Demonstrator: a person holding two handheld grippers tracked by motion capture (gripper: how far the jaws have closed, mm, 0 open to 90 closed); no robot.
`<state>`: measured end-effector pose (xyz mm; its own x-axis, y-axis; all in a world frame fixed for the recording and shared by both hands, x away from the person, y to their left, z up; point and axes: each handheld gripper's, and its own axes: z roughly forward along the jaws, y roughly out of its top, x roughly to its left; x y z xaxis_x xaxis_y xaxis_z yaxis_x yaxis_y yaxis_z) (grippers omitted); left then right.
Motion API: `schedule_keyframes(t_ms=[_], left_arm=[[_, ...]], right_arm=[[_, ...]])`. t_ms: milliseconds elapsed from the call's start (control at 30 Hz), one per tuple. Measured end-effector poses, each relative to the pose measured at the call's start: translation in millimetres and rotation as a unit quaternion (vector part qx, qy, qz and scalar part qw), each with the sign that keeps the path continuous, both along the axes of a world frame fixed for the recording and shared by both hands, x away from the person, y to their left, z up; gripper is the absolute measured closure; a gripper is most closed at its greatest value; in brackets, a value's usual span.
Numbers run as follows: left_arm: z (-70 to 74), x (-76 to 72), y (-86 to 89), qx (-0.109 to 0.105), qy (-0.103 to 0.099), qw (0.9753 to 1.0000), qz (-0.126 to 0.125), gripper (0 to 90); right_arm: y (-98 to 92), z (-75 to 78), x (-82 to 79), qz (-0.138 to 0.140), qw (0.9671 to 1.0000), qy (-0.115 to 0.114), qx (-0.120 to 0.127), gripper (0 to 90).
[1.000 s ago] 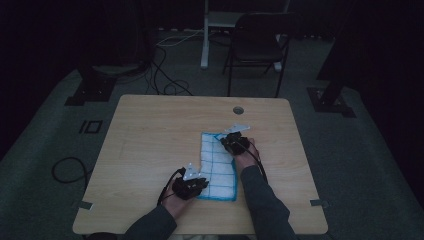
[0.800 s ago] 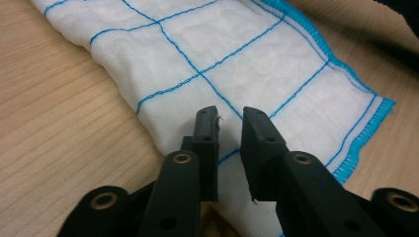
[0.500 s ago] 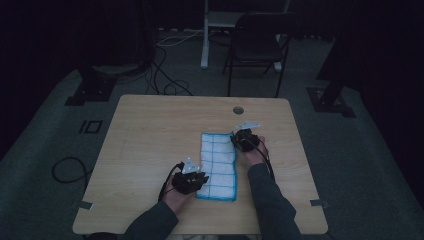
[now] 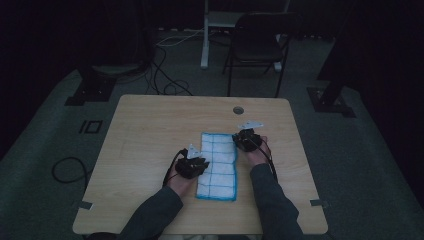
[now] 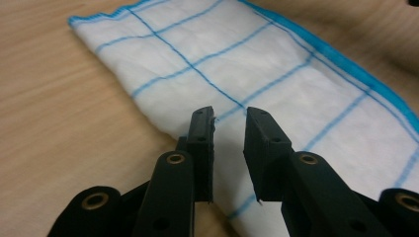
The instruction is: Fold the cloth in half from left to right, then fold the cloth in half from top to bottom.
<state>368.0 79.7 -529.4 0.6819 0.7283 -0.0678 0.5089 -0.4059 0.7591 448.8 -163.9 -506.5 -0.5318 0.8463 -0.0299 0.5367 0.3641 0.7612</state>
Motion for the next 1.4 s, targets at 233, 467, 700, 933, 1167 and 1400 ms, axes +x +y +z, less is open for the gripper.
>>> schedule_keyframes(t_ms=[233, 467, 700, 933, 1167, 1400], left_arm=[[3.6, 13.4, 7.4, -0.005, 0.002, 0.9997, 0.022, 72.1], [10.0, 28.5, 9.8, -0.013, 0.0, 0.9994, 0.033, 70.4], [14.9, 42.1, 9.3, -0.02, 0.0, 0.9991, 0.038, 68.7], [13.7, 59.8, 7.0, -0.019, 0.011, 0.9986, 0.047, 66.7], [11.6, 73.9, 3.9, -0.013, 0.019, 0.9981, 0.058, 63.5], [4.5, 87.0, 1.9, -0.004, 0.035, 0.9968, 0.072, 61.1]], right_arm=[[-1.5, -2.7, -1.0, 0.001, 1.0, 0.002, 0.0, 76.4], [-1.6, -4.1, -0.8, 0.0, 1.0, 0.004, 0.003, 76.1], [-1.5, -4.8, -1.0, 0.002, 1.0, 0.006, 0.004, 75.5], [-2.6, -7.1, 0.5, -0.001, 1.0, 0.008, 0.006, 73.0], [-4.7, -9.4, 2.8, -0.011, 0.9997, 0.015, 0.015, 66.9], [-5.4, -12.5, 5.1, -0.012, 0.9994, 0.025, 0.02, 65.0]])
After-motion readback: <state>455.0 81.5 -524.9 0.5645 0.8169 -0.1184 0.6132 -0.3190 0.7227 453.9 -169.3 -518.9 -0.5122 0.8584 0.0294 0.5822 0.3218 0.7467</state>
